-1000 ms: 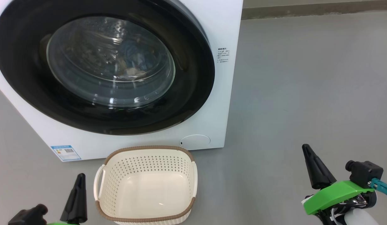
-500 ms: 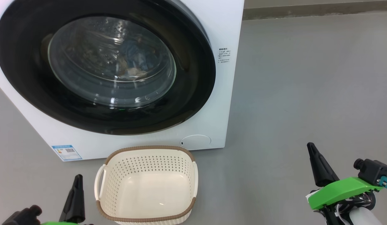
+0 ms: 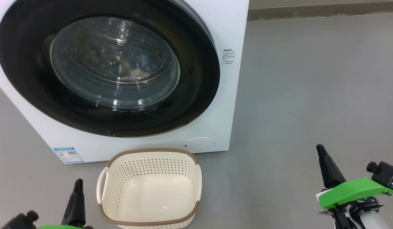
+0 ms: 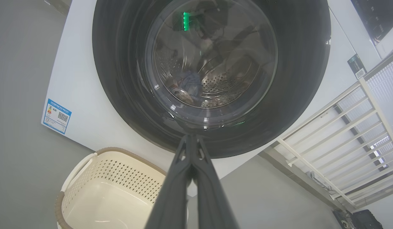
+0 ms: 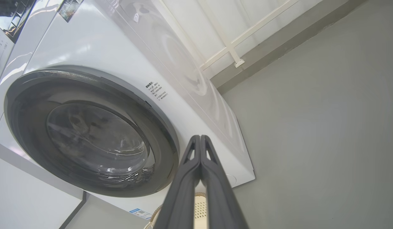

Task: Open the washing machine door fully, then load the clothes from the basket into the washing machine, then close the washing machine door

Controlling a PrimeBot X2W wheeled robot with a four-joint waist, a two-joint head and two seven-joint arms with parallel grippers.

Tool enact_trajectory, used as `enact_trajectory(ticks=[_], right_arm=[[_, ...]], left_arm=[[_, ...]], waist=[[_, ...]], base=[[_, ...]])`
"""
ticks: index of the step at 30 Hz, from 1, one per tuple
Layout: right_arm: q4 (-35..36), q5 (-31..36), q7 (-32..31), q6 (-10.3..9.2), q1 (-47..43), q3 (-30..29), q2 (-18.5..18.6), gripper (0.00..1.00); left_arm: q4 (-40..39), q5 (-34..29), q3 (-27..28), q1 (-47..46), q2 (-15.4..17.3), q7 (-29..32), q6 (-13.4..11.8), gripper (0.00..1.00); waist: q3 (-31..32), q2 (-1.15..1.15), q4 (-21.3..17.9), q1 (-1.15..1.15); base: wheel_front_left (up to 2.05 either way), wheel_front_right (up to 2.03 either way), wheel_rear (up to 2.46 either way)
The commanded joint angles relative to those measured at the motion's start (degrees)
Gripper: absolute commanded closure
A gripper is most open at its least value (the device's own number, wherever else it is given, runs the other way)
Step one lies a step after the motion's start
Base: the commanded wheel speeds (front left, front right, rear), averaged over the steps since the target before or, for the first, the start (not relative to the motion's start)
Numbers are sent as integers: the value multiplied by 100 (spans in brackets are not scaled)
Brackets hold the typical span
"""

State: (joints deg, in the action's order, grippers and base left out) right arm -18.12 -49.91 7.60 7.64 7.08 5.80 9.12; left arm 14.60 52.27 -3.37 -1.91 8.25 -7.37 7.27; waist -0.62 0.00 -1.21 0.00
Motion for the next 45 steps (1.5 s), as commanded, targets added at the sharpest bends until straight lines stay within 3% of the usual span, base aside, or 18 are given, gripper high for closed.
enact_trajectory(ticks=[1, 45], right_arm=[[172, -145, -53, -5, 95, -40, 38, 100], [305, -2429, -783, -11, -10, -674, -309, 100]], left_arm=[[-94, 157, 142, -229, 62, 49, 8, 100], [-73, 2279, 615, -339, -269, 792, 16, 100]], waist=[[1, 0, 2, 0], [25, 0, 68, 0]], base=[[0, 0, 0], [0, 0, 0]])
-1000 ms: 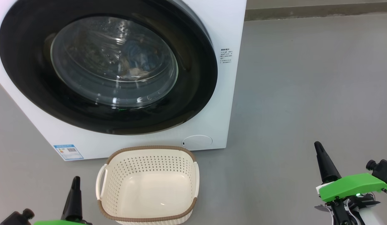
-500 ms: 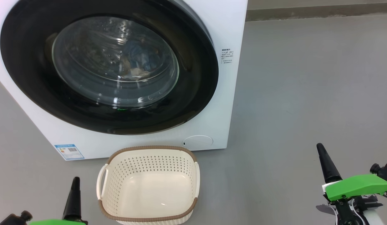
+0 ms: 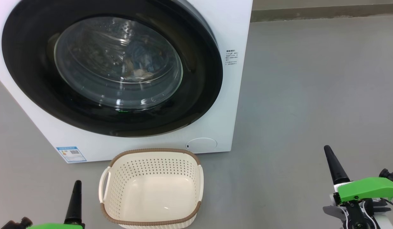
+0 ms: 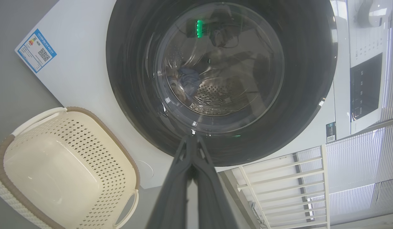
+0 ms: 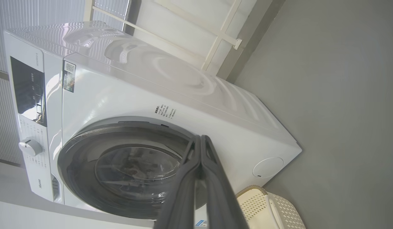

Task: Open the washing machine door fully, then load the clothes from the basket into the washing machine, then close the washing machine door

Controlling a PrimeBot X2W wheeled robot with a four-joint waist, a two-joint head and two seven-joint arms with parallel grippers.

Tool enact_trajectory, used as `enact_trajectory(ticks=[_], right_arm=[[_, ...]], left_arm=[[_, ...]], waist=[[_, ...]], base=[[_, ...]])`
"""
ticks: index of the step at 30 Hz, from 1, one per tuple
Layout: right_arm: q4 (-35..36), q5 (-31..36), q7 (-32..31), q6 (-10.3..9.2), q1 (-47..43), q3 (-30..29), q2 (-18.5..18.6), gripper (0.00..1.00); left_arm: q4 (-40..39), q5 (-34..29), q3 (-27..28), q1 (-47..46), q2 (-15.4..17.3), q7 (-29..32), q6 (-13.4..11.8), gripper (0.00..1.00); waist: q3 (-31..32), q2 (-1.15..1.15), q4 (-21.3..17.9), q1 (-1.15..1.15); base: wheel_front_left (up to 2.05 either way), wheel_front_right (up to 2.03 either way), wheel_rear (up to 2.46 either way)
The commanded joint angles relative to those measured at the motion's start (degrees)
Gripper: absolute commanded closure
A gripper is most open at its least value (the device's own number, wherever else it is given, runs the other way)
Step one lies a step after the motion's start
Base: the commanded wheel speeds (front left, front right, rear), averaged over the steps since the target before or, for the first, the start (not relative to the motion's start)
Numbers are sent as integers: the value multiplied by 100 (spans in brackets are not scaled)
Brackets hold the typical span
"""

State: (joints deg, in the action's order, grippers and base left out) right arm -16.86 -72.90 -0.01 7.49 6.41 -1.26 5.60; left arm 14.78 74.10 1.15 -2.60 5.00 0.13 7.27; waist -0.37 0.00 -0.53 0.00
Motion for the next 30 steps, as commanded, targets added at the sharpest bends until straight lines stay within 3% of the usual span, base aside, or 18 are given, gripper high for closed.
enact_trajectory(ticks=[1, 30], right_arm=[[182, -182, -40, 5, 54, 17, 36, 100], [266, -1628, -512, 1, -12, -396, -191, 100]], left_arm=[[-91, 145, 174, -273, 47, 60, 16, 100], [-78, 1496, 475, -343, -164, 533, 21, 100]], waist=[[1, 0, 1, 0], [16, 0, 43, 0]], base=[[0, 0, 0], [0, 0, 0]])
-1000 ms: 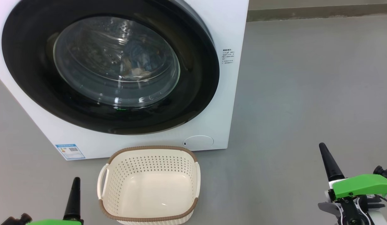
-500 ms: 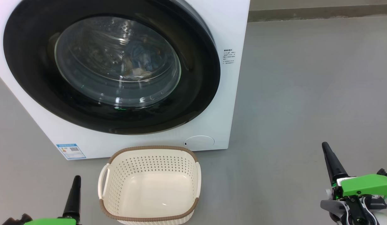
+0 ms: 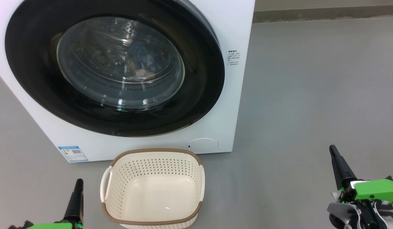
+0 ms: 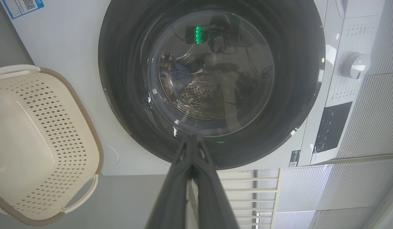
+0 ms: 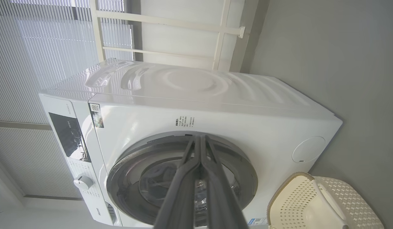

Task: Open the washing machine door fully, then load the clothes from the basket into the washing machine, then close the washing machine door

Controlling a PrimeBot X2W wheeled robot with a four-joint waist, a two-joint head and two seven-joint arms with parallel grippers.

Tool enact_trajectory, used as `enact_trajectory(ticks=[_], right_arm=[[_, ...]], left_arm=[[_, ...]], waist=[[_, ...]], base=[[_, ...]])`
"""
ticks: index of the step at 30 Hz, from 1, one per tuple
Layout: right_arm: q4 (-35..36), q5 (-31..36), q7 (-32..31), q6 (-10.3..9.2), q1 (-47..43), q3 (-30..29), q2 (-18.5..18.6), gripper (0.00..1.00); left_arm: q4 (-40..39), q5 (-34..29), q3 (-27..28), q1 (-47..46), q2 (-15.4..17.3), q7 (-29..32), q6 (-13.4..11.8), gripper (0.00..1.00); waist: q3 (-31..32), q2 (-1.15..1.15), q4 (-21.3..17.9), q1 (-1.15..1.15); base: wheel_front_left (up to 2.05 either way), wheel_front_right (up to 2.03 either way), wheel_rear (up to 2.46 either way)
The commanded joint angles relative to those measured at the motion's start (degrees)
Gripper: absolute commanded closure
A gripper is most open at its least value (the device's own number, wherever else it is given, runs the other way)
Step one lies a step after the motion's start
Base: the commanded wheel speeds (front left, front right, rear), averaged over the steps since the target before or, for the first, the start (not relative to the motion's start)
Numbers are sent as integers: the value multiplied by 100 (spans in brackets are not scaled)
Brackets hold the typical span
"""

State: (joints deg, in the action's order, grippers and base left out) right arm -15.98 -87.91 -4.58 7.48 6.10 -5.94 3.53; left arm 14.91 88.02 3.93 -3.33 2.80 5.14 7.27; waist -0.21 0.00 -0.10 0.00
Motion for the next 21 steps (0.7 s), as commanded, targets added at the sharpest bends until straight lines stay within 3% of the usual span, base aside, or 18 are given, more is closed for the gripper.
enact_trajectory(ticks=[1, 21], right_arm=[[181, -179, -72, 2, 17, 57, 7, 100], [197, -448, -169, 1, 6, -30, -42, 100]], left_arm=[[-91, 152, 207, -272, 49, 49, 21, 100], [-88, 410, 265, -286, 9, 140, 22, 100]], waist=[[1, 0, 2, 0], [4, 0, 10, 0]], base=[[0, 0, 0], [0, 0, 0]])
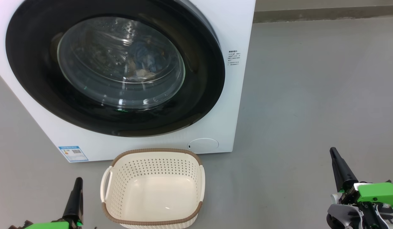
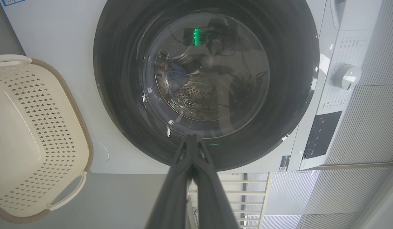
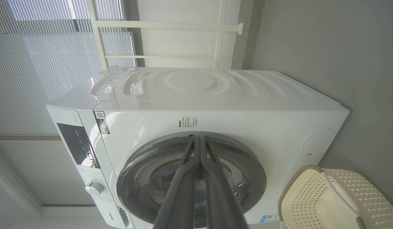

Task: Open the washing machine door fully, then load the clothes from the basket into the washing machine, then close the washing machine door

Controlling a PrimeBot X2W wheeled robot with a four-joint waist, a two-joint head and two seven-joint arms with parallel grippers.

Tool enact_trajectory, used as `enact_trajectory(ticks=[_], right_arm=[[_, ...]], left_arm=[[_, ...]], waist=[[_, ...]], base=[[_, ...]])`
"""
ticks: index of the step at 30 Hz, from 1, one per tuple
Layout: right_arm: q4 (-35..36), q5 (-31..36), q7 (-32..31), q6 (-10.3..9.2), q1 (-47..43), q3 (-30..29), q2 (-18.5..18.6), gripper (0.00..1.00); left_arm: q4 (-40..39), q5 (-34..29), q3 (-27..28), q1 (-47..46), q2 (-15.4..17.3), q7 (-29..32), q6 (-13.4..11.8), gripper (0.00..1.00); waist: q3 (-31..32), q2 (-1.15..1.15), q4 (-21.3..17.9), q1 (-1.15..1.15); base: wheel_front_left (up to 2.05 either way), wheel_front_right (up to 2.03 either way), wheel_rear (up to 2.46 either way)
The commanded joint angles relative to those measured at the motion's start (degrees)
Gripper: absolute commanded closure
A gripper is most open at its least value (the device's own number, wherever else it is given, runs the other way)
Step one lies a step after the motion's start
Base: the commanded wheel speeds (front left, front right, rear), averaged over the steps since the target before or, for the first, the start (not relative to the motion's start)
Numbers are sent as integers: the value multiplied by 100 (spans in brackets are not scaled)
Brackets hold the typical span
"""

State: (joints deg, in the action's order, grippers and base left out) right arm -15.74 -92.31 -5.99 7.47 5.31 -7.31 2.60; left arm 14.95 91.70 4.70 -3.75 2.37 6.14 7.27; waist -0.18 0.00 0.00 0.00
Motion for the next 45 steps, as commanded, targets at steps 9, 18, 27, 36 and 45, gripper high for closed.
enact_trajectory(ticks=[9, 18, 27, 36, 45], right_arm=[[173, -4, -31, 2, 85, 102, 48, 100], [173, -1, -34, 2, 85, 99, 46, 100], [172, 2, -36, 2, 86, 95, 43, 100], [172, 4, -39, 2, 86, 92, 41, 100], [172, 6, -41, 2, 86, 89, 39, 100]], left_arm=[[-91, 42, 188, -244, 51, 40, 22, 100], [-91, 41, 189, -244, 51, 40, 22, 100], [-91, 41, 189, -244, 51, 40, 22, 100], [-91, 41, 189, -244, 51, 40, 22, 100], [-91, 41, 189, -244, 51, 40, 22, 100]], waist=[[0, 0, 0, 0], [0, 0, 0, 0], [0, 0, 0, 0], [0, 0, 0, 0], [0, 0, 0, 0]], base=[[0, 0, 0], [0, 0, 0], [0, 0, 0], [0, 0, 0], [0, 0, 0]])
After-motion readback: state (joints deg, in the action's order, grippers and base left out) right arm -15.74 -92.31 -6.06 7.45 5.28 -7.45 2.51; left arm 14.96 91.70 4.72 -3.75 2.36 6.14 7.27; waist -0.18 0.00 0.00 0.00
